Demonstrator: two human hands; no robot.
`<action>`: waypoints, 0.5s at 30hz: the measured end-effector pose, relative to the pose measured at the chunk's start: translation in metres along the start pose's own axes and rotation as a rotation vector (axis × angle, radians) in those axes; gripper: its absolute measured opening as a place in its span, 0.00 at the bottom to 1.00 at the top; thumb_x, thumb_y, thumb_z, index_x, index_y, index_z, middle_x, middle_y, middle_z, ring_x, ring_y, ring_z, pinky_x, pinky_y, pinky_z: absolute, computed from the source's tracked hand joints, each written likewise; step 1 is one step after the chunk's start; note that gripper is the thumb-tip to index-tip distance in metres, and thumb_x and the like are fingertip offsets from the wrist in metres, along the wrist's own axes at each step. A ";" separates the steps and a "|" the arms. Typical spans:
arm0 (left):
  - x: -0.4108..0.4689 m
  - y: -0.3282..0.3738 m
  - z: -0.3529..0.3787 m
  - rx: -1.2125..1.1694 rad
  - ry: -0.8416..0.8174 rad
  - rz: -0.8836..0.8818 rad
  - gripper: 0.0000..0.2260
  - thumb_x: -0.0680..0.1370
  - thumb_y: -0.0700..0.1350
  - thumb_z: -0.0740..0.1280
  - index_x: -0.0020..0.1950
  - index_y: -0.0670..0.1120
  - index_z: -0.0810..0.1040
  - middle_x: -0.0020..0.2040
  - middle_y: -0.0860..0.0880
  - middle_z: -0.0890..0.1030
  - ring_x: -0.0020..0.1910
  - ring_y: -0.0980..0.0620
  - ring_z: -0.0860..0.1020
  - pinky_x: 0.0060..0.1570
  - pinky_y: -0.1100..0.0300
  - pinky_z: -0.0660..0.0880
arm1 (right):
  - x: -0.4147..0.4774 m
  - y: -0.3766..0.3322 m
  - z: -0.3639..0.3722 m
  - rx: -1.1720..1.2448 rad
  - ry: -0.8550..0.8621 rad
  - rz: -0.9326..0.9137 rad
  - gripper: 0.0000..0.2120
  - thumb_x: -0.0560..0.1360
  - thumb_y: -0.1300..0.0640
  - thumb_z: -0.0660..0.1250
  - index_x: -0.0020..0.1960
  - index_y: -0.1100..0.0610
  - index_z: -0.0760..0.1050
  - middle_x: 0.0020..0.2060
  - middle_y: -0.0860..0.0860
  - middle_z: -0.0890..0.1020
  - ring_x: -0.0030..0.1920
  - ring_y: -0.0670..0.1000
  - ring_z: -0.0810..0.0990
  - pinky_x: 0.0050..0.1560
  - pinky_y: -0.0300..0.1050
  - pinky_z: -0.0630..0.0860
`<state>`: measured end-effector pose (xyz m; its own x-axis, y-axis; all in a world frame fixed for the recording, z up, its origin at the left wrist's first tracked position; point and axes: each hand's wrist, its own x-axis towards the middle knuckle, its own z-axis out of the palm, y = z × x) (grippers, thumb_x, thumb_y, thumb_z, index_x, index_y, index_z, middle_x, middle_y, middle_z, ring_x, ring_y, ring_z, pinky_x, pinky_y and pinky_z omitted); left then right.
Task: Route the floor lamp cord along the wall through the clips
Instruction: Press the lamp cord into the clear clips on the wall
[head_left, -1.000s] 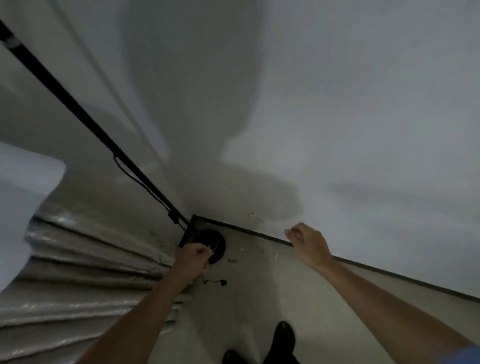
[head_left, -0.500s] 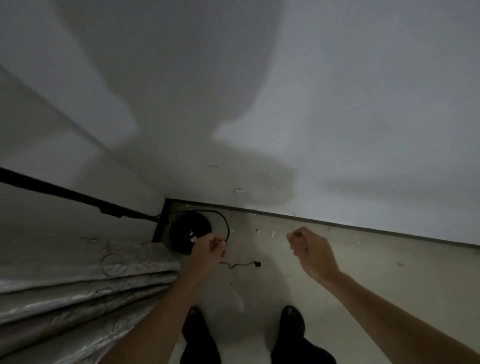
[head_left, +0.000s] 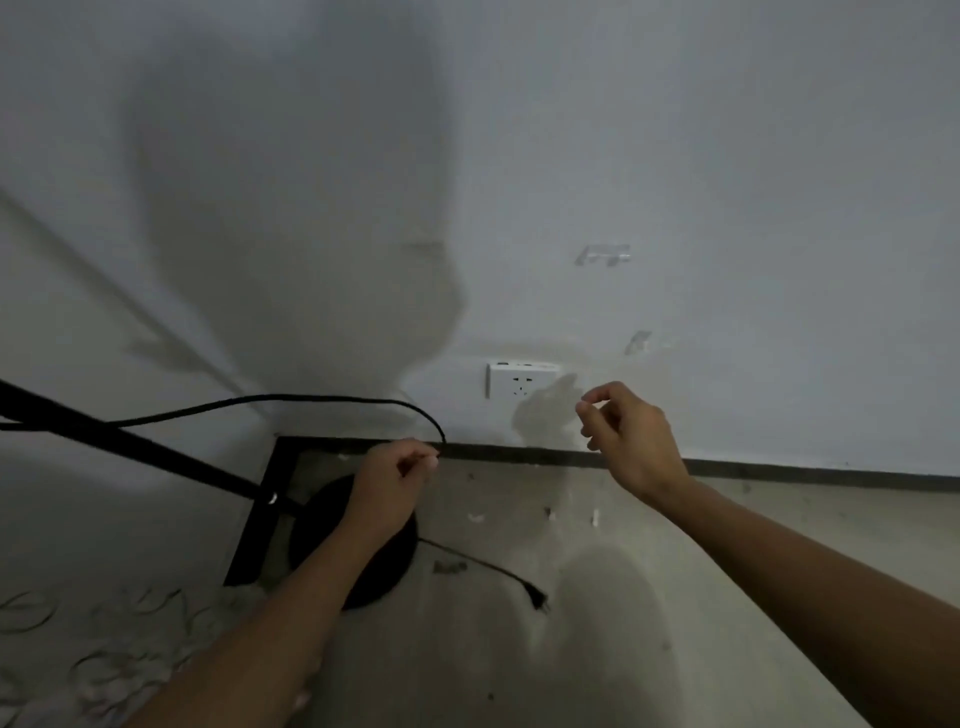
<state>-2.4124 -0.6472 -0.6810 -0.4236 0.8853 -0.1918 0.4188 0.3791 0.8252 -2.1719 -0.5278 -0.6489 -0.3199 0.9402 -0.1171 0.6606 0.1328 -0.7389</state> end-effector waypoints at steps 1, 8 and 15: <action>0.011 -0.009 0.002 0.005 0.027 0.034 0.05 0.74 0.36 0.68 0.42 0.43 0.82 0.33 0.56 0.79 0.32 0.67 0.77 0.36 0.74 0.72 | 0.007 0.004 0.008 -0.015 0.010 -0.039 0.12 0.79 0.47 0.61 0.55 0.54 0.75 0.37 0.52 0.84 0.37 0.51 0.83 0.43 0.54 0.82; 0.083 -0.037 0.009 0.026 0.111 0.268 0.03 0.72 0.39 0.72 0.44 0.41 0.85 0.34 0.53 0.81 0.33 0.58 0.77 0.40 0.64 0.74 | 0.053 0.020 0.055 -0.016 0.104 -0.362 0.08 0.79 0.48 0.62 0.53 0.51 0.75 0.36 0.48 0.83 0.36 0.49 0.82 0.41 0.55 0.81; 0.096 -0.038 0.012 -0.098 0.118 0.347 0.02 0.65 0.43 0.75 0.32 0.49 0.83 0.29 0.49 0.82 0.31 0.52 0.80 0.38 0.57 0.78 | 0.082 -0.012 0.069 0.052 0.181 -0.510 0.07 0.75 0.49 0.68 0.46 0.52 0.81 0.35 0.47 0.84 0.36 0.48 0.83 0.41 0.54 0.82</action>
<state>-2.4595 -0.5730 -0.7375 -0.3619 0.9173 0.1661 0.4770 0.0292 0.8784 -2.2530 -0.4736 -0.6959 -0.4661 0.8003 0.3772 0.4159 0.5745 -0.7049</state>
